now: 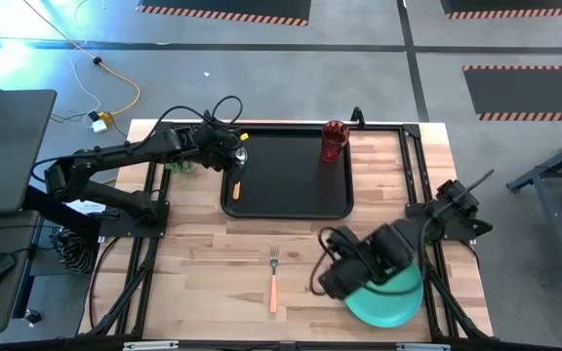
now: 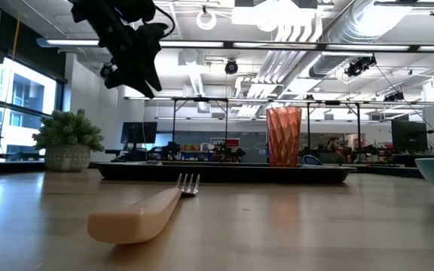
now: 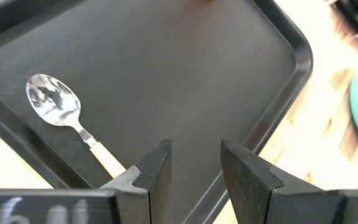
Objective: Pick and place plate/cup/fork/spoon on tray
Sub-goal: Put the light blue plate on the black table tray
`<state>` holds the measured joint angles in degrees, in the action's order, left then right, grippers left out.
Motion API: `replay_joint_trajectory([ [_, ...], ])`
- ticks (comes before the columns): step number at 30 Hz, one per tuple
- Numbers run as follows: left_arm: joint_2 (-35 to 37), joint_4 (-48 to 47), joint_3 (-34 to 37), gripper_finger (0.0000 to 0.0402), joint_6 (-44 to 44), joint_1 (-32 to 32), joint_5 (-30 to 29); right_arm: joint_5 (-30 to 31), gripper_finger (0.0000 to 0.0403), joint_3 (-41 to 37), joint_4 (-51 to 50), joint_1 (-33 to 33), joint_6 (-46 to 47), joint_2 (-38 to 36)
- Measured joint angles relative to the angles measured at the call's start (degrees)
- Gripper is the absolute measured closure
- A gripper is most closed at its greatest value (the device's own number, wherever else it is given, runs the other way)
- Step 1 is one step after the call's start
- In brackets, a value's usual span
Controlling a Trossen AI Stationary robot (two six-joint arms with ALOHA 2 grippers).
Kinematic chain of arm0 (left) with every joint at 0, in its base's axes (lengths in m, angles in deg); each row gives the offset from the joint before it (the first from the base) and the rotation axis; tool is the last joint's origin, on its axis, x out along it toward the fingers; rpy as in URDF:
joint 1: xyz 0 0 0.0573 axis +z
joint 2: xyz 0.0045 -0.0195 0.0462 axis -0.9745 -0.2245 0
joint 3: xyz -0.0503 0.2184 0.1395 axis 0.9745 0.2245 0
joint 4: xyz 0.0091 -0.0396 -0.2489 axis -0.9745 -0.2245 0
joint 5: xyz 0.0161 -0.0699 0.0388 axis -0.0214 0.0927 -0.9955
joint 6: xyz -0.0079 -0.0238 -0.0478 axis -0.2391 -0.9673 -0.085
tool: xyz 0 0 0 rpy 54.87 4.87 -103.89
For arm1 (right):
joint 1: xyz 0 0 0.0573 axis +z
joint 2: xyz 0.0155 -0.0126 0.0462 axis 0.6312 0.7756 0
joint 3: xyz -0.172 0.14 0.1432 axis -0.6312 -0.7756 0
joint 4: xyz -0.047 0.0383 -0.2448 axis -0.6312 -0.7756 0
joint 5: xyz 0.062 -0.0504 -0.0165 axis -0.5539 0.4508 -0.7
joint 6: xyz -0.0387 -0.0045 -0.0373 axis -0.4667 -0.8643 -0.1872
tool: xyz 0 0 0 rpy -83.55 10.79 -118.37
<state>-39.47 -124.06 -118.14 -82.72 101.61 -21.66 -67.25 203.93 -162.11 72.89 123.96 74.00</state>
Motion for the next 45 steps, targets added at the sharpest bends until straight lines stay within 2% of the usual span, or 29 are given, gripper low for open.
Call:
replay_joint_trajectory([
  [9, 0.0, -0.1, 0.0, 0.0273, -1.9, -0.7, 0.4, 1.0, 0.0288, 0.0, 0.0, 7.8, 7.0, 0.0],
  [16, 0.0, -0.1, 0.0, 0.0273, -4.6, -5.0, 0.4, 1.3, 0.0288, 0.0, 0.0, 11.5, 9.8, 1.9],
  [30, 0.0, 0.0, 0.0, 0.0273, -6.1, -15.0, 0.4, -0.1, 0.0288, 0.0, 0.0, 12.5, 9.6, 5.0],
  [45, 0.0, 0.2, 0.0, 0.0273, -7.4, -18.4, -0.5, -1.6, 0.0288, 0.0, 0.0, 12.5, 9.5, 12.1],
])
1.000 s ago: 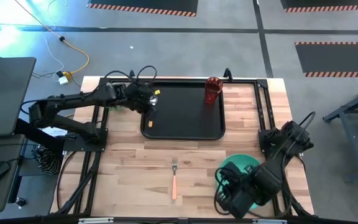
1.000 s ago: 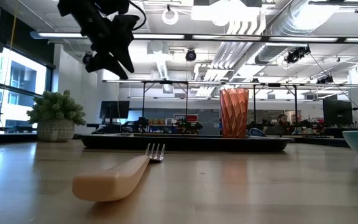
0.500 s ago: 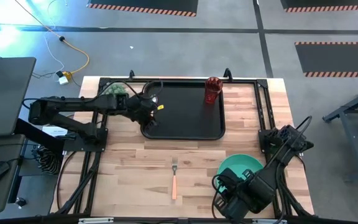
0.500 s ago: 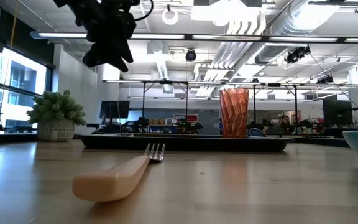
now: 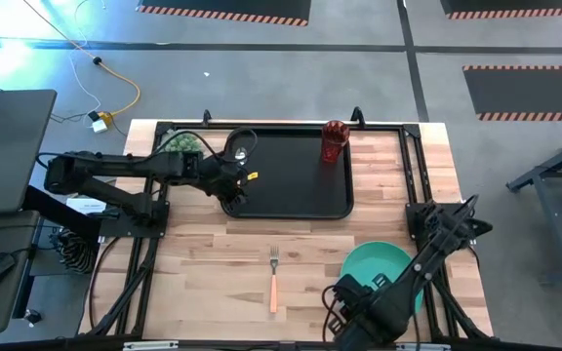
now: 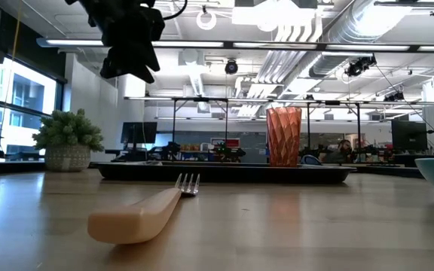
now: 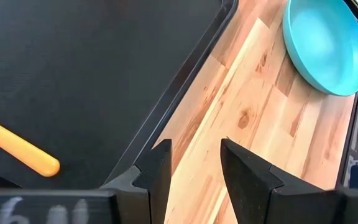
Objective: Pick and place plate/cup/fork/spoon on tray
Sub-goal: Put the light blue plate on the black table tray
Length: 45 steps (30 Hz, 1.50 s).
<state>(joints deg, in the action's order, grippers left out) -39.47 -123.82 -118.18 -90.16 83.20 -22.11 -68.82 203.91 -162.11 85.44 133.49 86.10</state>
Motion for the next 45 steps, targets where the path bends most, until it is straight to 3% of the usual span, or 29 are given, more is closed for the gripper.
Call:
replay_joint_trajectory([
  [14, 0.0, 0.0, 0.0, 0.0273, -1.2, -0.2, 0.0, -2.2, 0.0288, 0.0, 1.2, -0.3, -0.5, 7.5],
  [31, 0.0, 0.1, 0.0, 0.0273, -1.5, -3.8, -0.5, -0.1, 0.0288, 0.0, 1.8, -0.2, -0.5, 11.2],
  [45, 0.0, 0.3, 0.0, 0.0273, -2.6, -4.5, -0.8, -4.3, 0.0288, 0.0, 0.9, -0.2, -2.0, 17.3],
])
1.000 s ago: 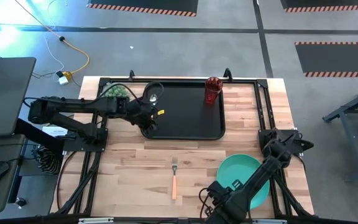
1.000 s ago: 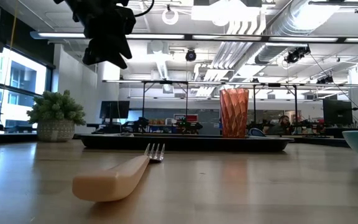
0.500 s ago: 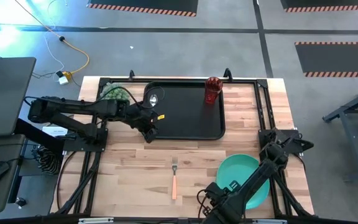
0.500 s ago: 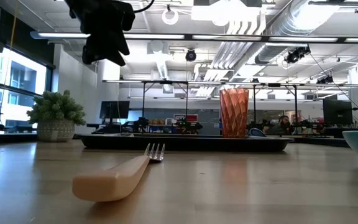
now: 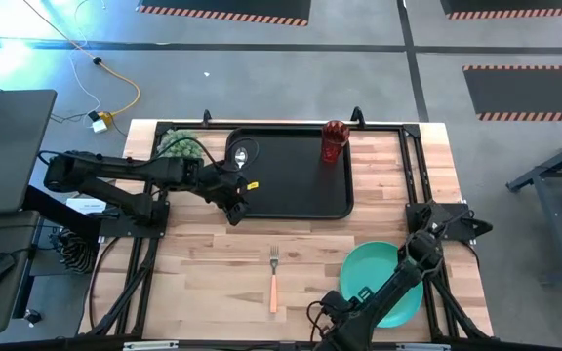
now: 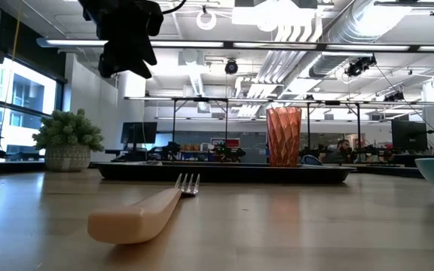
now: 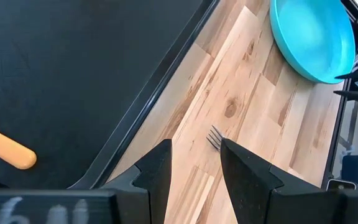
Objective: Pick and place plate/cup/fork/spoon on tray
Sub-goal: Put the light blue plate on the black table tray
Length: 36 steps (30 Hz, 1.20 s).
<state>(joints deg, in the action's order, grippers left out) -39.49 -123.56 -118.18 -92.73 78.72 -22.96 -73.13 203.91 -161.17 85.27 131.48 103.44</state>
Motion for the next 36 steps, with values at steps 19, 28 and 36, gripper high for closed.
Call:
replay_joint_trajectory([
  [19, 0.0, 0.2, 0.0, 0.0273, 0.0, 0.0, 0.0, -2.0, 0.0302, 0.0, -0.2, 0.0, -1.0, 3.2],
  [28, 0.0, 0.1, 0.0, 0.0273, 0.0, 0.0, 0.0, -2.0, 0.0396, 0.0, -0.4, -0.4, -1.0, 3.2],
  [36, 0.0, 0.1, 0.0, 0.0273, 0.0, 0.0, 0.0, -1.0, 0.0398, 0.0, -0.9, -0.6, -1.3, 1.9],
])
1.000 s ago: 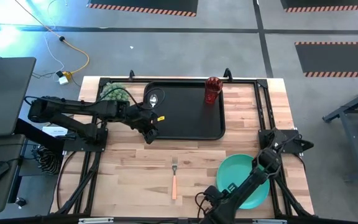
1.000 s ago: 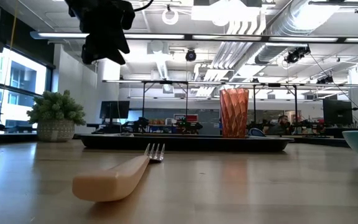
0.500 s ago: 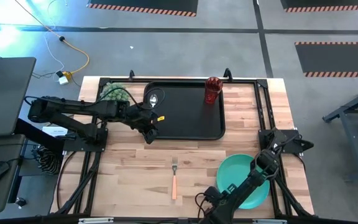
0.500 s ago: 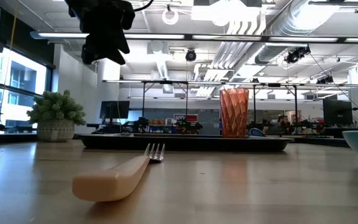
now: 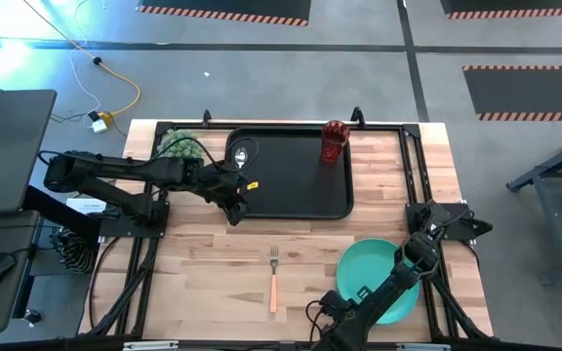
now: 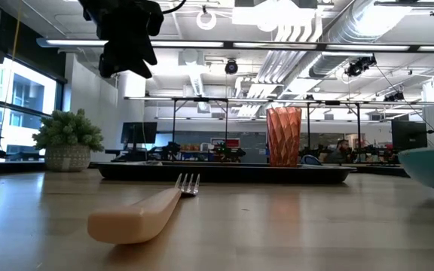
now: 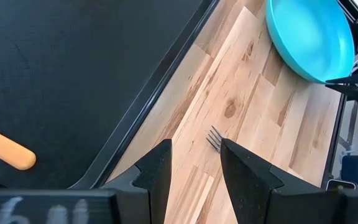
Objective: Pick and place plate/cup/fork/spoon on tray
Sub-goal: Put the light blue plate on the black table tray
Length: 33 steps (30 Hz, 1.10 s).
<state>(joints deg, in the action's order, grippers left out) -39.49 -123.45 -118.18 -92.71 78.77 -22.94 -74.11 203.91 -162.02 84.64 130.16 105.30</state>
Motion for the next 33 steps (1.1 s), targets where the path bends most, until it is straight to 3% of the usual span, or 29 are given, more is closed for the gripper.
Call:
replay_joint_trajectory([
  [10, 0.0, 0.0, 0.0, 0.0273, -1.5, 0.0, 0.0, 6.1, 0.0401, 0.0, 0.0, -1.0, -0.3, -5.7],
  [23, 0.0, -0.3, 0.0, 0.0273, -3.0, 0.0, 0.1, 14.3, 0.0402, 0.0, 0.0, -4.2, -9.3, -13.3],
  [28, 0.0, -0.5, 0.0, 0.0273, -4.7, 0.0, 0.1, 15.7, 0.0402, 0.1, 1.3, -6.3, -17.6, -15.2],
  [33, 0.0, -0.5, 0.0, 0.0273, -7.4, 0.1, 0.1, 15.8, 0.0403, 0.1, 5.2, -9.2, -31.8, -16.4],
])
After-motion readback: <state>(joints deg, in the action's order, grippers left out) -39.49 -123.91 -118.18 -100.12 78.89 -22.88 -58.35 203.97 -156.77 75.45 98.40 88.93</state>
